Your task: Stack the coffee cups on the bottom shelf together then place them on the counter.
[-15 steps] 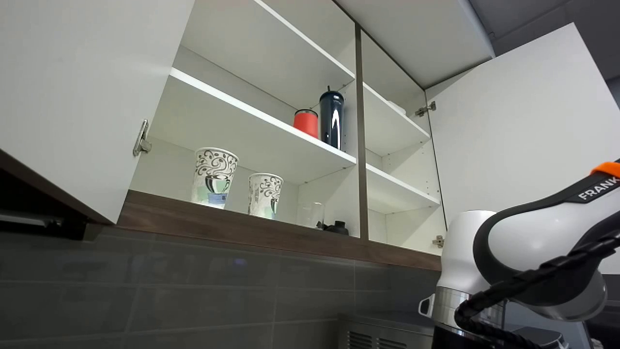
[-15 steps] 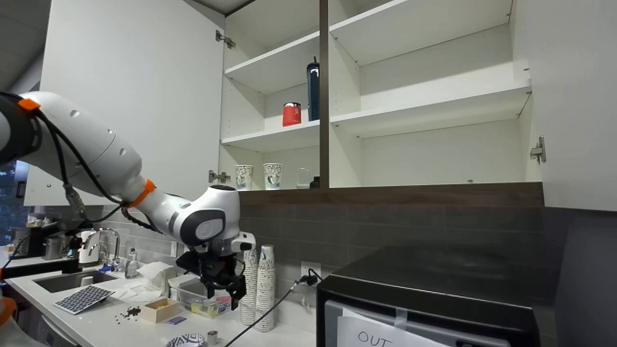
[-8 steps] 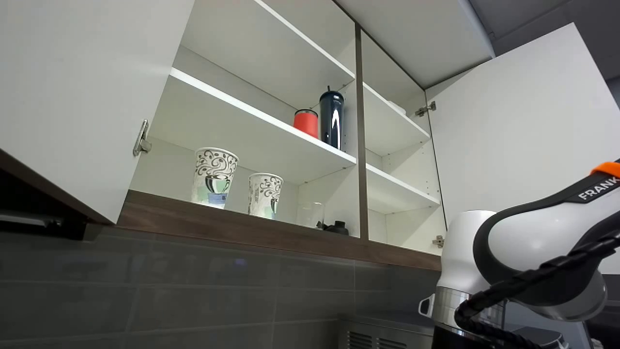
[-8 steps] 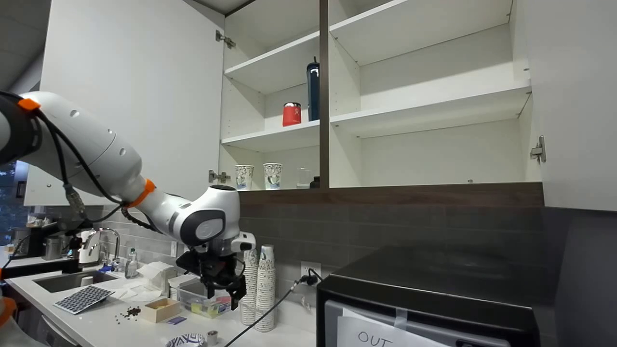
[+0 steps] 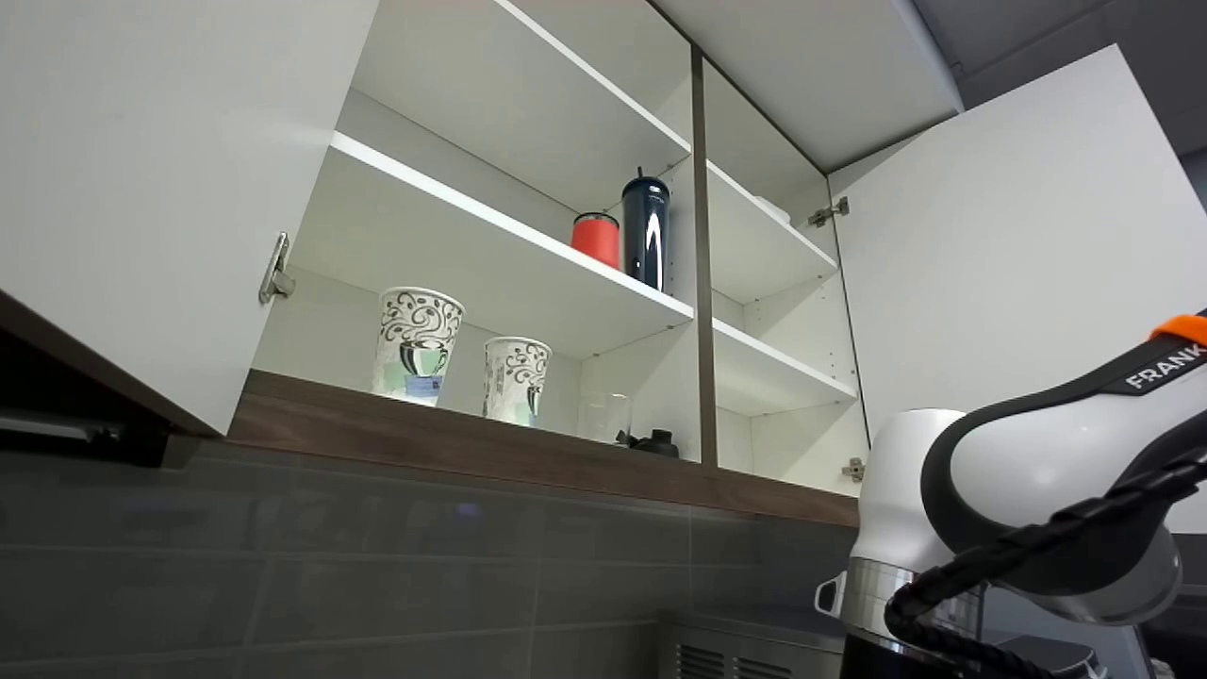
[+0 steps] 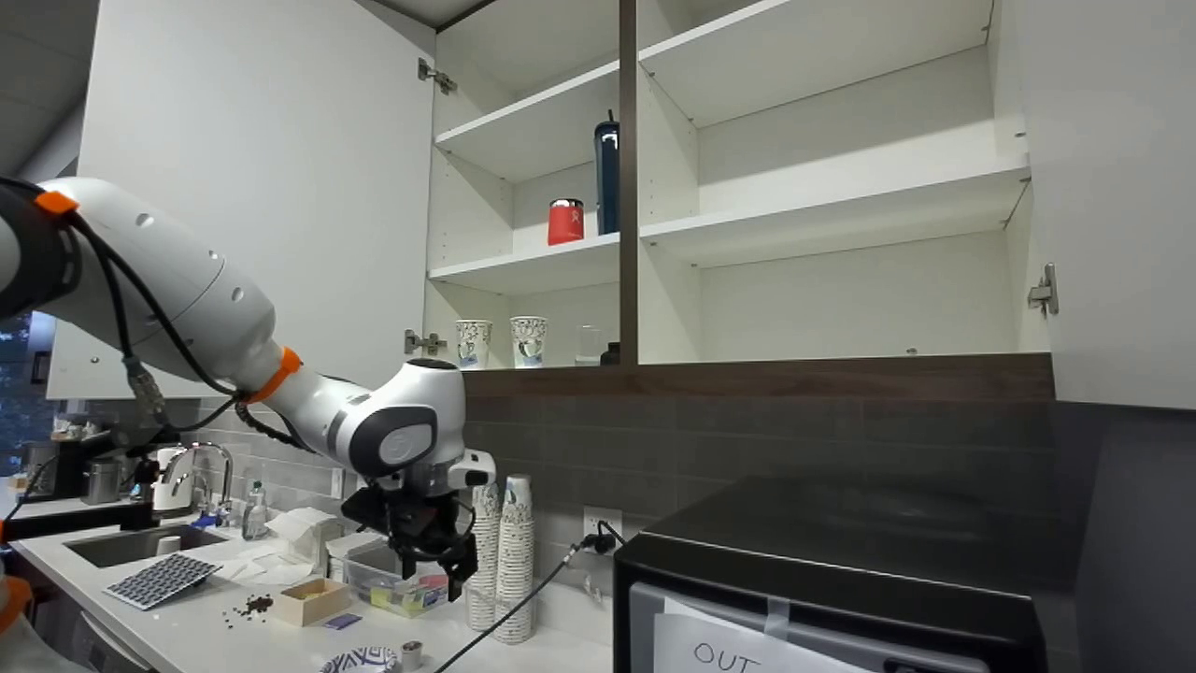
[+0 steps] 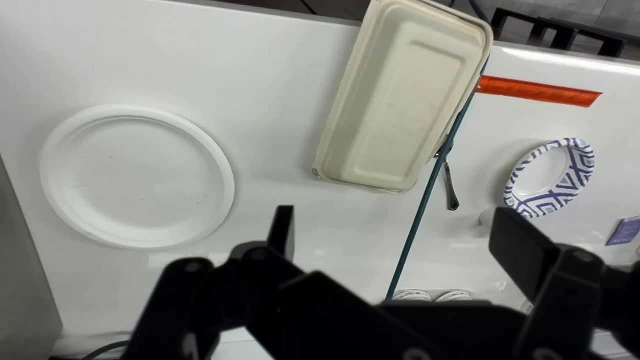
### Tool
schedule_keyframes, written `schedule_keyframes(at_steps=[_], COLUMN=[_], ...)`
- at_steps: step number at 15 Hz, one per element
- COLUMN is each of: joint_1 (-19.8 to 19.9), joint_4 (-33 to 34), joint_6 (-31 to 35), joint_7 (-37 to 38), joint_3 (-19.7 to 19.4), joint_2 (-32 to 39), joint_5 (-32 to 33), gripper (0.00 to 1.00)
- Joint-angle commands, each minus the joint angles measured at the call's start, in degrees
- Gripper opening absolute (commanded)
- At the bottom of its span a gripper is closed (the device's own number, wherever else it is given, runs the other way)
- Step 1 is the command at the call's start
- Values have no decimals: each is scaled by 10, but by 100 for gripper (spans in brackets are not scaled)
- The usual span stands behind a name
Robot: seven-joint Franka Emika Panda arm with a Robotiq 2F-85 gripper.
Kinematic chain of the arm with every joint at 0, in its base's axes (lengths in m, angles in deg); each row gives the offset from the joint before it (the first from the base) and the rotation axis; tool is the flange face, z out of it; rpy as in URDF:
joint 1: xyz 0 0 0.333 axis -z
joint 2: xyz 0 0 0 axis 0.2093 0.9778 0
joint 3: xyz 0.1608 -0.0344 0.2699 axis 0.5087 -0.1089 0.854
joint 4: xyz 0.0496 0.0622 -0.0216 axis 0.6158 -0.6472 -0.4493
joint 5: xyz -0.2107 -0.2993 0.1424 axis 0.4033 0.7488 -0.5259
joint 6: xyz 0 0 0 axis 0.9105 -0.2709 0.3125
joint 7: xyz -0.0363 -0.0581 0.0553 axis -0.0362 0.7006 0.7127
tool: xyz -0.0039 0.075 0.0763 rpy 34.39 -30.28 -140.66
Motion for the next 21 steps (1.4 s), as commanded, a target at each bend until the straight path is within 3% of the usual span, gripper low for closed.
schedule_keyframes(at_steps=[1, 5, 10, 11, 17, 21], joint_1=[-16, -61, -56, -52, -48, -56], joint_4=[52, 140, 226, 193, 216, 206], joint_6=[-18, 2, -32, -5, -6, 70], joint_7=[-24, -48, -49, -35, -31, -61], joint_3=[5, 29, 60, 68, 73, 66], joint_2=[53, 151, 215, 187, 204, 138], joint_5=[-5, -43, -47, -42, -47, -133], gripper=[100, 100, 100, 100, 100, 100])
